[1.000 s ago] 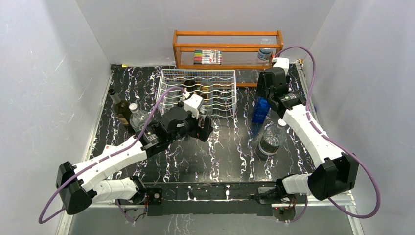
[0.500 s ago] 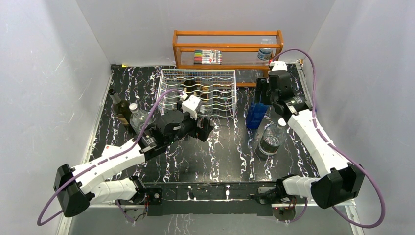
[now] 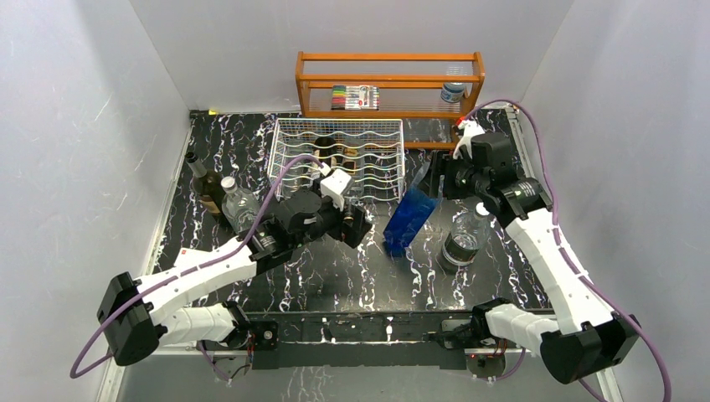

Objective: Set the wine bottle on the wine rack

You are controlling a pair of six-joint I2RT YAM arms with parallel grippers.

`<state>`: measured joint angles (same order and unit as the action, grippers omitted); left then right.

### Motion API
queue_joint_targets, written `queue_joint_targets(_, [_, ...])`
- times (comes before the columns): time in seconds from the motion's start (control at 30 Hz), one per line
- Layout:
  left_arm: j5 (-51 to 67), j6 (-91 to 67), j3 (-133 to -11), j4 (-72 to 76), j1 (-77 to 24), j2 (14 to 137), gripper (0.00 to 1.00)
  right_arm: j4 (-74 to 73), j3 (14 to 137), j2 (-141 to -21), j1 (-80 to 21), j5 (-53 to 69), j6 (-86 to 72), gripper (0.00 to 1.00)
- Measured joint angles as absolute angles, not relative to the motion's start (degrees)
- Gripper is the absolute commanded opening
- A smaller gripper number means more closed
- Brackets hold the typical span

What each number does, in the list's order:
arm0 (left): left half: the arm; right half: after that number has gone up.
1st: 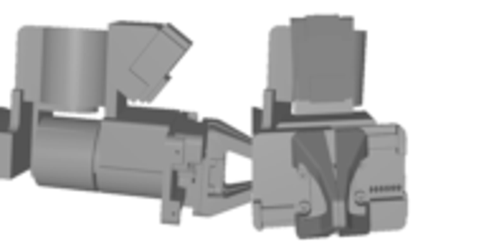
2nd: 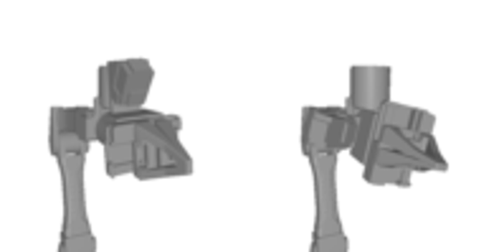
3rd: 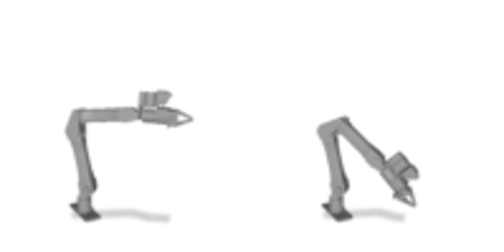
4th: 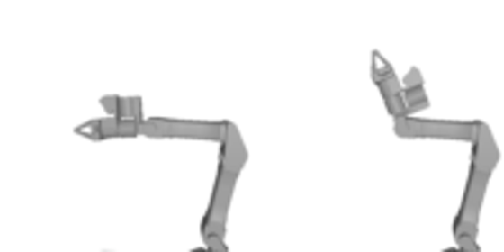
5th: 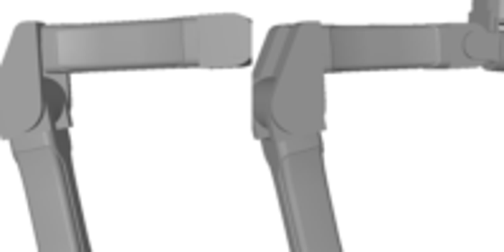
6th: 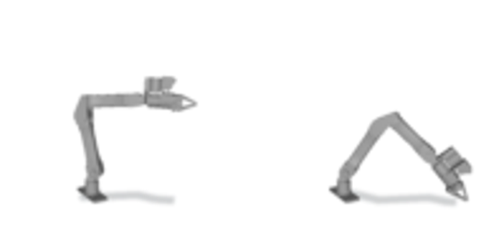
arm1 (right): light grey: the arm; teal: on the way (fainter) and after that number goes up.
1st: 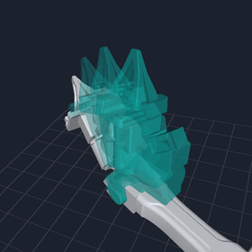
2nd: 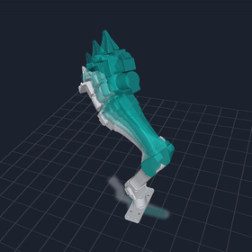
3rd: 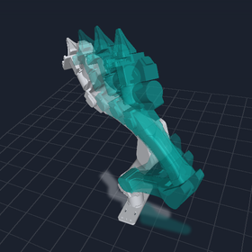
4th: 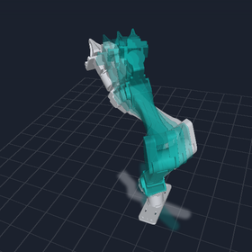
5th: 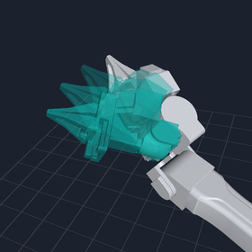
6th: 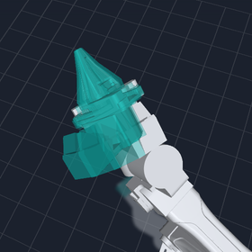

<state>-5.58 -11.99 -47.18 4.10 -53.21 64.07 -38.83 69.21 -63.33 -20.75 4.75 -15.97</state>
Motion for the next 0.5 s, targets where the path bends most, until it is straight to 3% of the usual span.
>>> queue_joint_targets(0.5, [8.3,-6.5,-42.9,12.4,-53.2,71.5,0.98,-33.3,61.1,-60.1,-20.7,18.0,-21.1,0.27])
